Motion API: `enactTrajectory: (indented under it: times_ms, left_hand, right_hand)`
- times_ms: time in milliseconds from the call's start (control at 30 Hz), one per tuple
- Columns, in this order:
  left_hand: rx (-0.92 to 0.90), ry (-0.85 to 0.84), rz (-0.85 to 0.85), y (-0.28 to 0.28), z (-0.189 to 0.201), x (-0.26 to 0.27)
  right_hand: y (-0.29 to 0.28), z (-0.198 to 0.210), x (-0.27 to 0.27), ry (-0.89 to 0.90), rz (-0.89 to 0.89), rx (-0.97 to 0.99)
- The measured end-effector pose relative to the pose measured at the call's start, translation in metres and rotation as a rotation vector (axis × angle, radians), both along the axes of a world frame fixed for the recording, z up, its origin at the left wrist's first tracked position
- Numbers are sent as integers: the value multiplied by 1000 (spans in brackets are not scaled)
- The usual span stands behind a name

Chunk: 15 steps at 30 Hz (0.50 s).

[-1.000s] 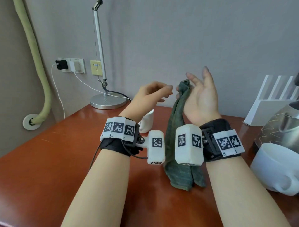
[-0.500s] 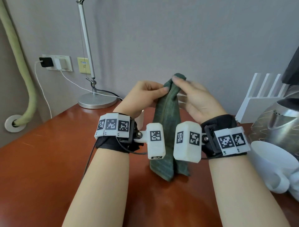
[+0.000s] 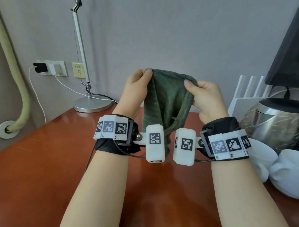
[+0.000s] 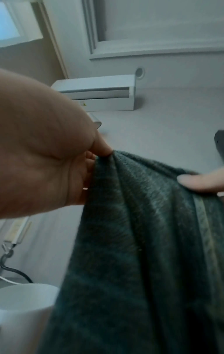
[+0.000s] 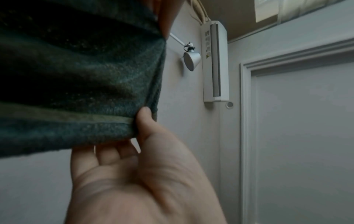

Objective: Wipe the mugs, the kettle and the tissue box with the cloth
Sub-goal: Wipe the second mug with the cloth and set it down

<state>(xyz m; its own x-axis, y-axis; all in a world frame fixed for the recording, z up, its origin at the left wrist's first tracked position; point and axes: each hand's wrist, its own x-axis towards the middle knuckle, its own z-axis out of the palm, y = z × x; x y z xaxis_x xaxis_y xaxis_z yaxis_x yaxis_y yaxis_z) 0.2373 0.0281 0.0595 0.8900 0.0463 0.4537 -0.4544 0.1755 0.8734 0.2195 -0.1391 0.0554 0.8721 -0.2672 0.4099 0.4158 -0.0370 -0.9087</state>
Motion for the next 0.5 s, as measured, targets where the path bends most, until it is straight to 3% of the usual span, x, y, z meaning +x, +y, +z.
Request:
enactTrajectory:
  times_ms: [167,300,400,500]
  left_hand:
    - [82,82,-38,-8,5,-25]
    - [279,51,16,-26,9,-47]
    - [239,4,-226,-42,12,-72]
    - [206,79,-526,-54,15,-105]
  right_hand:
    - [-7,3,-37,33,-3,99]
    - [-12,12,-81,74,217,58]
    - [-19,23,-114,106,352,79]
    - [-30,35,-147,137,416,41]
